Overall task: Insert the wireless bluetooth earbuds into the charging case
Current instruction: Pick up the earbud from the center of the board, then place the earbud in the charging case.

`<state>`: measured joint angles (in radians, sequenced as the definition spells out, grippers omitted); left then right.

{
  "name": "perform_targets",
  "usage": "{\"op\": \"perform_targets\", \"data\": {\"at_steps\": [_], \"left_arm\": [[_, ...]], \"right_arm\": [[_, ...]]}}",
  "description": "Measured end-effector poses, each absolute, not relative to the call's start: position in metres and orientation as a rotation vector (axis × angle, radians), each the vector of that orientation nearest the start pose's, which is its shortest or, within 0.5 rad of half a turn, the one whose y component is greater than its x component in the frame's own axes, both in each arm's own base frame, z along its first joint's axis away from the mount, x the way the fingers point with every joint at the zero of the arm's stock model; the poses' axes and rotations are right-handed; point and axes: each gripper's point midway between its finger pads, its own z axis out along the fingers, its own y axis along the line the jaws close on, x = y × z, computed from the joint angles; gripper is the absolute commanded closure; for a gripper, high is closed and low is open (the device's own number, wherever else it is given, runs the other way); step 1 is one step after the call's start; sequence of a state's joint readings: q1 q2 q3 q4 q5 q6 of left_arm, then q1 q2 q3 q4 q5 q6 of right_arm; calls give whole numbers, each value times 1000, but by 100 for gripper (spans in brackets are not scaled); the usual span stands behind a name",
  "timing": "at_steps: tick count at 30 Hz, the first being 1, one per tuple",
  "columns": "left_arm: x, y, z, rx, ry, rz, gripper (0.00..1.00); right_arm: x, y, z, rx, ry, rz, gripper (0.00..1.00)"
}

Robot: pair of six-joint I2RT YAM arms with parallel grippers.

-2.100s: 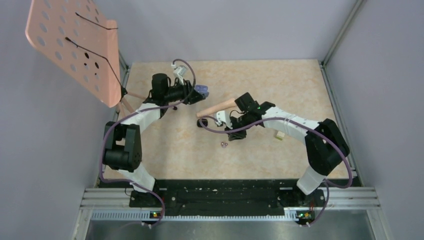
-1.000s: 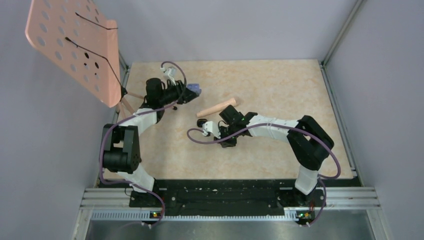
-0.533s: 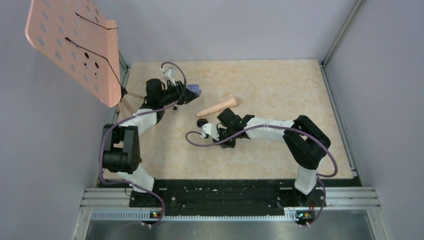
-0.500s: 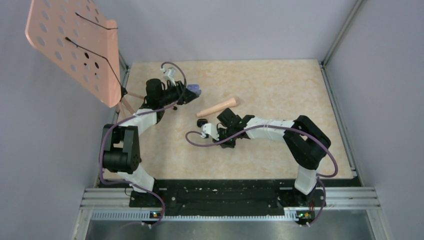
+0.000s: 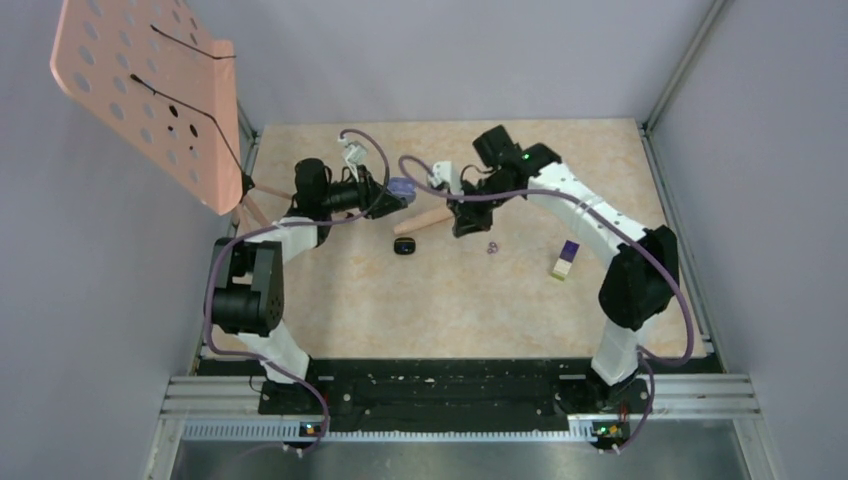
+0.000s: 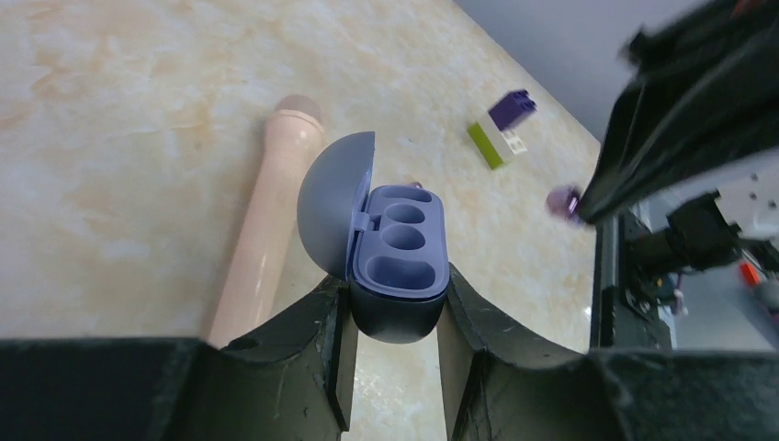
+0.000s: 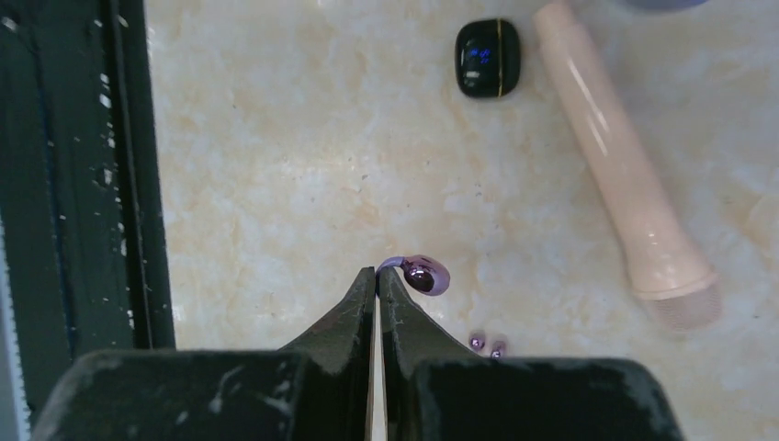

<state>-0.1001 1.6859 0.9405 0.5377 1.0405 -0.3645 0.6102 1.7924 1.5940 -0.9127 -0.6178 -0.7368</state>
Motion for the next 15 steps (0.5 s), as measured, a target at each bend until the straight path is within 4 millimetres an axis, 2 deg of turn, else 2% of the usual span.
{"op": "perform_targets", "data": {"at_steps": [3,6,8,12,15], "left_arm": [[376,-208,178,677,1719,-1329,100],[365,-217,178,808,1656,-1374,100],[357,-223,182,912,1591,-1379,100],[350,-235,187,1095,1478,-1349,100],[345,-243,190,1229,1400,-1302,100]], "right_arm": [[292,287,207,-1723,1828,846,100],[292,285,238,-1707,1810,940,100],[285,285,245,-1690,1816,1023,100],[261,286,247,-1661,1868,1213,100],[254,289,249,-1642,1869,1298,100]]}}
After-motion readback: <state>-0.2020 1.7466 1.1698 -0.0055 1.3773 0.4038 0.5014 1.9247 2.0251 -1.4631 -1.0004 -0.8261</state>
